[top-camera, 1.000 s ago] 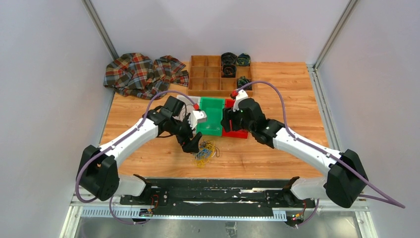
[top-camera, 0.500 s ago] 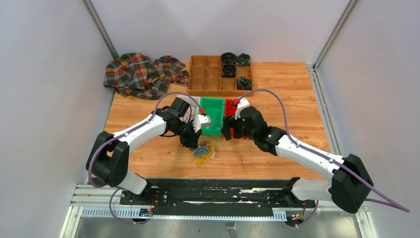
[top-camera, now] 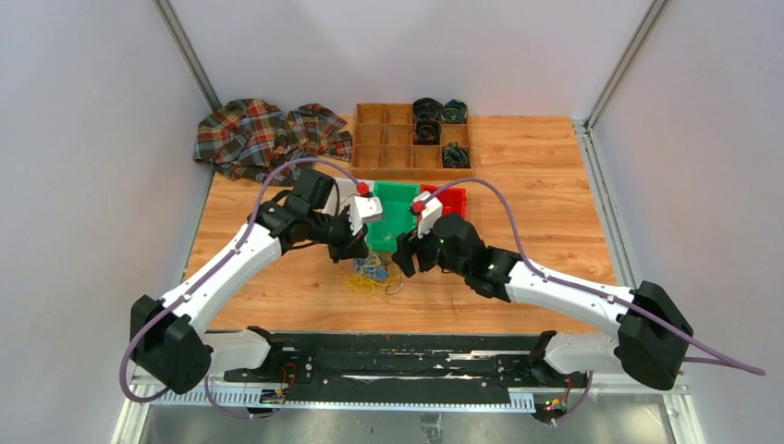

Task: Untangle the cables

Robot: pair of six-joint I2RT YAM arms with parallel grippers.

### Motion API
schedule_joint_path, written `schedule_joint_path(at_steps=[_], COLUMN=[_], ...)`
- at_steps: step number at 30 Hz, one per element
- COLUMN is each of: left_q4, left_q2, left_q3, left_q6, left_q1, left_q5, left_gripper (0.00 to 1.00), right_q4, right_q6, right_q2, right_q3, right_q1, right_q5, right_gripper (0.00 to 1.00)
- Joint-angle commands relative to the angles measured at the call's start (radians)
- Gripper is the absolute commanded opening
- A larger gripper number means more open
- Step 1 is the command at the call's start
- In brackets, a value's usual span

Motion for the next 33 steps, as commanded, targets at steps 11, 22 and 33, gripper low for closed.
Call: schedule_joint_path(at_steps=[11,22,33], left_q4=[-0.082,-0.075,-0.109], left_q2=[-0.122,-0.114,-0.137], left_q3=[0.093,0.144,0.220], left_q6=[-0.145,-0.249,-0.276], left_q1=[-0.008,-0.008,-0.008], left_q5=[0.025,0.102,0.095], left_gripper=[0.01,0.01,0.01], right_q4=[0.191,0.304,0.294], right_q6=[-0.053,0.008,0.021], right_q2=[0.055,0.149,0.139], right_q3=[0.077,0.035,-0.040], right_q1=[0.098,0.098,0.097], right_q5=[-0.103,-0.045,-0.006], right_gripper=[0.70,0.70,0.54])
